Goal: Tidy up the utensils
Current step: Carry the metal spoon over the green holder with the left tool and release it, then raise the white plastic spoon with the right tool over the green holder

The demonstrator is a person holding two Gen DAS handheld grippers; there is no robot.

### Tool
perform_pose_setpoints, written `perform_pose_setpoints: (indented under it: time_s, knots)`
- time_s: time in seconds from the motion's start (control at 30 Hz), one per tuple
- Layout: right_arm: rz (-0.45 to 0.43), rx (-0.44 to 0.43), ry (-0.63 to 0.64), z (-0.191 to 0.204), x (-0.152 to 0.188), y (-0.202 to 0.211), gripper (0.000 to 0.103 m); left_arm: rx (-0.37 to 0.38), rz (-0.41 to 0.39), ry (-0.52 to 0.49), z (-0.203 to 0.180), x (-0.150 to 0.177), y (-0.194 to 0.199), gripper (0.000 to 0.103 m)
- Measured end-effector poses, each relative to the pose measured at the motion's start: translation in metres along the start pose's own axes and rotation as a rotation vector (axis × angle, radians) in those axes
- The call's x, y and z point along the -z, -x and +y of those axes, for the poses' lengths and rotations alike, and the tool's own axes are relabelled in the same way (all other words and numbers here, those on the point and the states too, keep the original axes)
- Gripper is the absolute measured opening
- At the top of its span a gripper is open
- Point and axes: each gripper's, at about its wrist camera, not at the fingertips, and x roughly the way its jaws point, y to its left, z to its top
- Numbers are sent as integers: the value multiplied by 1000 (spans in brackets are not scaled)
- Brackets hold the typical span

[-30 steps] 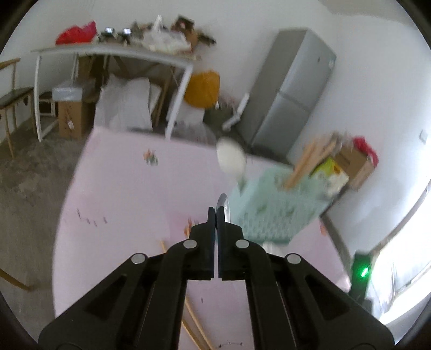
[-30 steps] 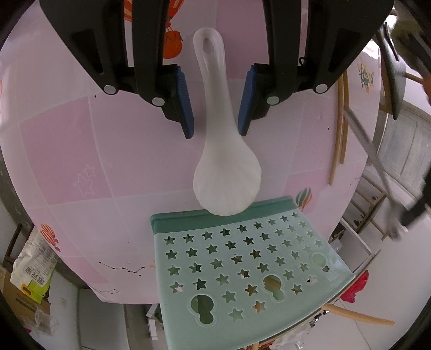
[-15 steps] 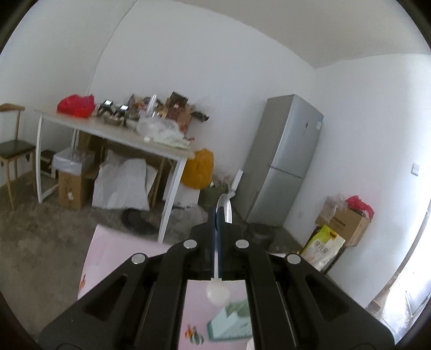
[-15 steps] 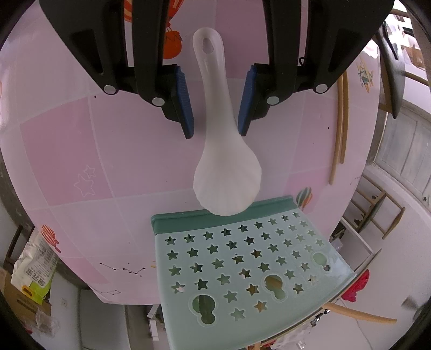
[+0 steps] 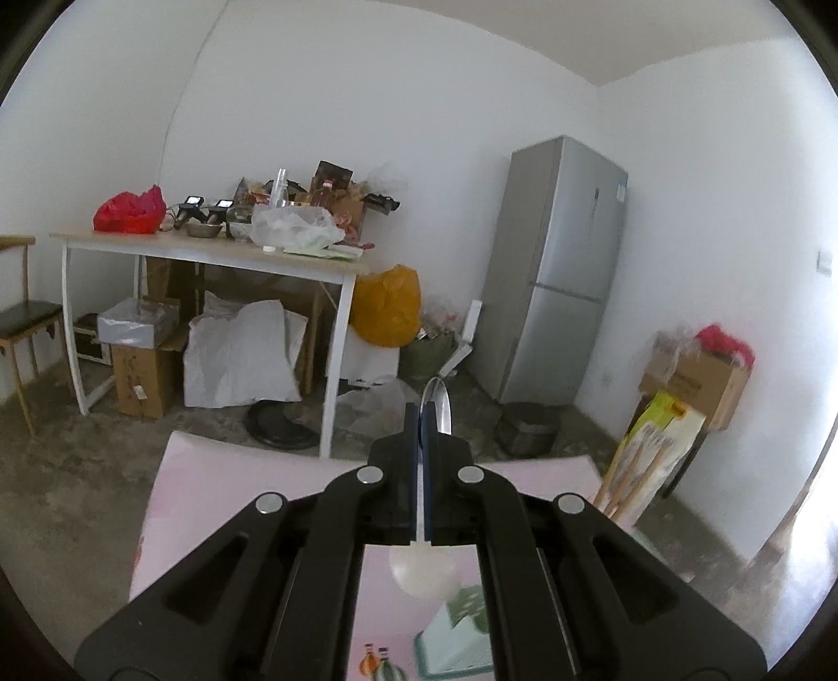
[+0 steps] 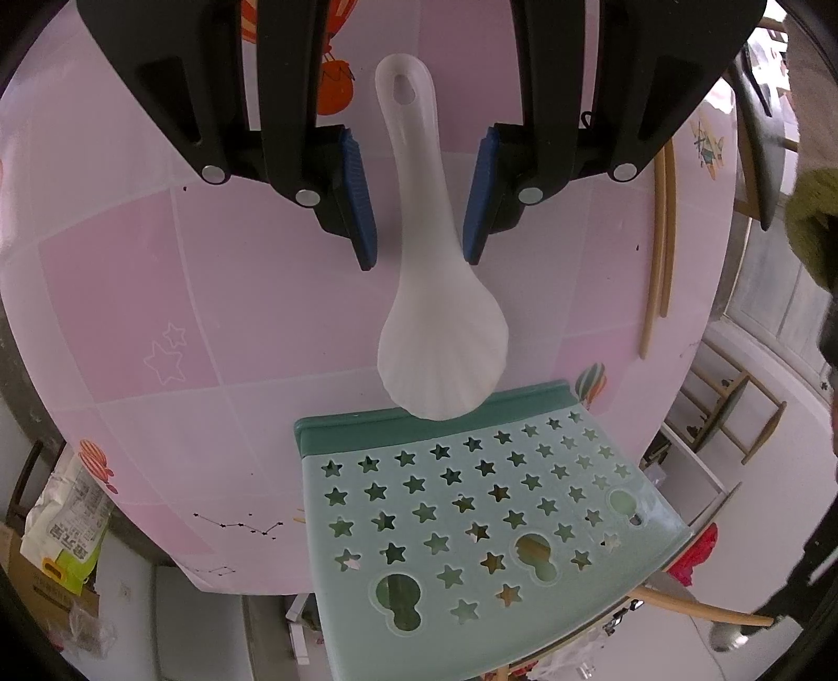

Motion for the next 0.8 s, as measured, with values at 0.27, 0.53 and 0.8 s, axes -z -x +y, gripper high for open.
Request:
perform_pose_setpoints:
  time_s: [0.27, 0.53, 0.8]
  knots:
    - [-2, -3, -4, -1, 1, 1, 34, 20, 84, 20, 6, 30, -7, 2]
    - [-3, -17, -17, -3, 1, 3, 37, 50, 96, 68, 17, 40, 19, 33]
    - [24, -30, 8, -2, 2, 5, 50, 34, 236, 105, 31, 78, 53, 67]
